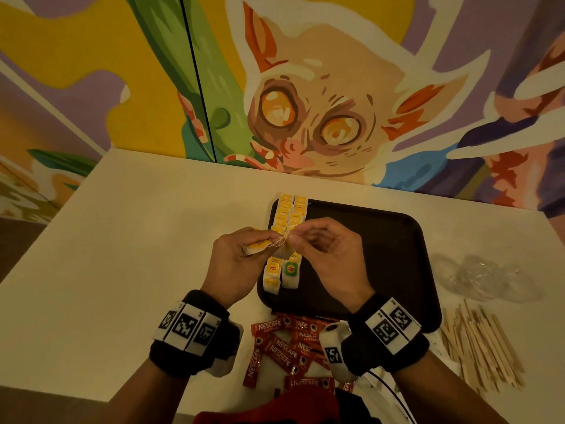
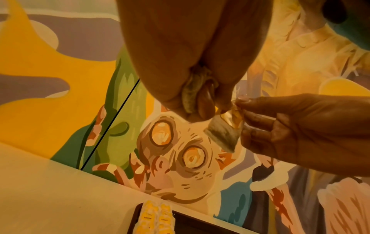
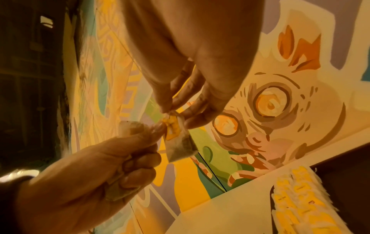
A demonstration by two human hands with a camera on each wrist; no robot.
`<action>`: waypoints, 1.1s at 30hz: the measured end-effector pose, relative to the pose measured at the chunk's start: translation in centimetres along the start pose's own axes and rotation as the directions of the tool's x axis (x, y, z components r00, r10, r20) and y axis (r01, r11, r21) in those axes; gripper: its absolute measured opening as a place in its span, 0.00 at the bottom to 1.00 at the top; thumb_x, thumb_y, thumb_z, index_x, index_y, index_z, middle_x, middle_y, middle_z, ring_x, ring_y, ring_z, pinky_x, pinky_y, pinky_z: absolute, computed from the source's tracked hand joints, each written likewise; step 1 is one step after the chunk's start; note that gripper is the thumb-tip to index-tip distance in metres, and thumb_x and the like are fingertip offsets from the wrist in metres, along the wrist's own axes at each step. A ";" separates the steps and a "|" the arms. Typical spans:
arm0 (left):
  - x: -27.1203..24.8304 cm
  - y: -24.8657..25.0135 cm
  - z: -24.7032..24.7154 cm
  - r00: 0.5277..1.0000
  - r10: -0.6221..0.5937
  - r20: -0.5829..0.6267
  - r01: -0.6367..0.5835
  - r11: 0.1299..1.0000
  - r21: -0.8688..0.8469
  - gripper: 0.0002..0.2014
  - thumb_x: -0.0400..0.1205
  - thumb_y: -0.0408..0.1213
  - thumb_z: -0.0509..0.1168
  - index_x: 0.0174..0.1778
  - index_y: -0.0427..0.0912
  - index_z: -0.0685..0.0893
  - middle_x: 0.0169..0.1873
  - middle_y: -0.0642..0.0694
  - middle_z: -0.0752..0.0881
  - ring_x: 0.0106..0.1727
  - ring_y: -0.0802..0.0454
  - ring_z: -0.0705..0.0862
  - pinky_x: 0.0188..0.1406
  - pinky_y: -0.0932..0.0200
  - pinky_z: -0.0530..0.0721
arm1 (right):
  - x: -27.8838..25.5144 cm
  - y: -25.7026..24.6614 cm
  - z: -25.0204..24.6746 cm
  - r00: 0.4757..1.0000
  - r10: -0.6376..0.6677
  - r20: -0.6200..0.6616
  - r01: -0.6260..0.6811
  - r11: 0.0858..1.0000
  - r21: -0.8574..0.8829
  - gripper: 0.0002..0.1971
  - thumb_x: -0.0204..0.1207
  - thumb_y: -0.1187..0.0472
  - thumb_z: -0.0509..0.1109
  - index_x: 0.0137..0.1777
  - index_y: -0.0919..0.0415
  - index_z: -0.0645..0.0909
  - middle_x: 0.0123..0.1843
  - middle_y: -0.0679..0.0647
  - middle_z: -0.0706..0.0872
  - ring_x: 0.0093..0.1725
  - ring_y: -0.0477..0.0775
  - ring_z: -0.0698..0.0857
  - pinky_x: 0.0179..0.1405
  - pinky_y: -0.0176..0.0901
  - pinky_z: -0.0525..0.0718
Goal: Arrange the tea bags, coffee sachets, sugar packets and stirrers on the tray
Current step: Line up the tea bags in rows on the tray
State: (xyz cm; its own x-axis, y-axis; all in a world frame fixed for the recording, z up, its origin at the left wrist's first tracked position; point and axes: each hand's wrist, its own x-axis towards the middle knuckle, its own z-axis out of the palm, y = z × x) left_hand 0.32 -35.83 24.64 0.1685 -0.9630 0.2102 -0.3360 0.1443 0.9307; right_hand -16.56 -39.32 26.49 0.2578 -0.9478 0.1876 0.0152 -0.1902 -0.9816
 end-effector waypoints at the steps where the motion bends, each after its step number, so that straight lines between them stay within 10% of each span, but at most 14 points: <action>1: 0.0 0.0 0.1 1.000 0.002 -0.002 -0.002 1.000 0.002 0.07 0.77 0.36 0.73 0.48 0.45 0.92 0.38 0.49 0.89 0.34 0.64 0.84 0.36 0.74 0.76 | 0.1 0.0 0.0 1.000 0.002 -0.002 -0.002 1.000 0.007 0.10 0.72 0.71 0.78 0.49 0.58 0.86 0.46 0.50 0.92 0.47 0.49 0.91 0.49 0.37 0.87; 11: 0.2 -0.2 0.1 0.997 0.068 0.043 -0.068 0.998 -0.003 0.06 0.76 0.40 0.72 0.48 0.50 0.90 0.40 0.46 0.89 0.41 0.55 0.87 0.42 0.57 0.84 | 0.6 -0.1 -0.2 0.999 0.039 0.000 -0.039 0.998 0.049 0.11 0.71 0.70 0.78 0.51 0.57 0.85 0.44 0.52 0.92 0.45 0.50 0.90 0.50 0.44 0.88; 18: -0.1 1.1 0.3 0.992 0.071 0.101 -0.054 0.985 -0.162 0.11 0.77 0.26 0.70 0.50 0.43 0.89 0.32 0.55 0.82 0.34 0.67 0.80 0.34 0.75 0.74 | 1.4 -0.4 -0.5 0.974 0.223 0.047 -0.228 0.955 0.190 0.11 0.73 0.70 0.76 0.53 0.58 0.84 0.44 0.53 0.93 0.48 0.54 0.90 0.48 0.42 0.89; 22: 0.0 1.3 0.3 0.995 0.058 0.084 -0.040 0.979 -0.197 0.10 0.77 0.37 0.68 0.51 0.40 0.90 0.30 0.57 0.80 0.30 0.65 0.78 0.32 0.72 0.75 | 1.4 0.2 -0.5 0.921 0.364 0.138 -0.387 0.894 0.227 0.12 0.75 0.74 0.72 0.53 0.57 0.83 0.47 0.55 0.93 0.50 0.53 0.91 0.45 0.48 0.88; 33: -0.1 0.2 0.9 0.993 -0.116 -0.036 0.104 0.964 -0.245 0.10 0.80 0.25 0.67 0.51 0.41 0.90 0.23 0.60 0.77 0.26 0.65 0.75 0.29 0.74 0.72 | 0.1 1.9 -0.3 0.918 0.361 0.162 -0.382 0.915 0.129 0.11 0.83 0.68 0.66 0.59 0.61 0.87 0.55 0.64 0.89 0.48 0.61 0.85 0.43 0.50 0.84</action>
State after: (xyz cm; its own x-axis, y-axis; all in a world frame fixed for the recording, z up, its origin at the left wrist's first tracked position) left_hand -0.59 -35.94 24.53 0.2399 -0.9644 0.1114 -0.0789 0.0950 0.9923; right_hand -16.79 -39.81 24.66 0.3992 -0.8975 -0.1874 0.0400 0.2212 -0.9744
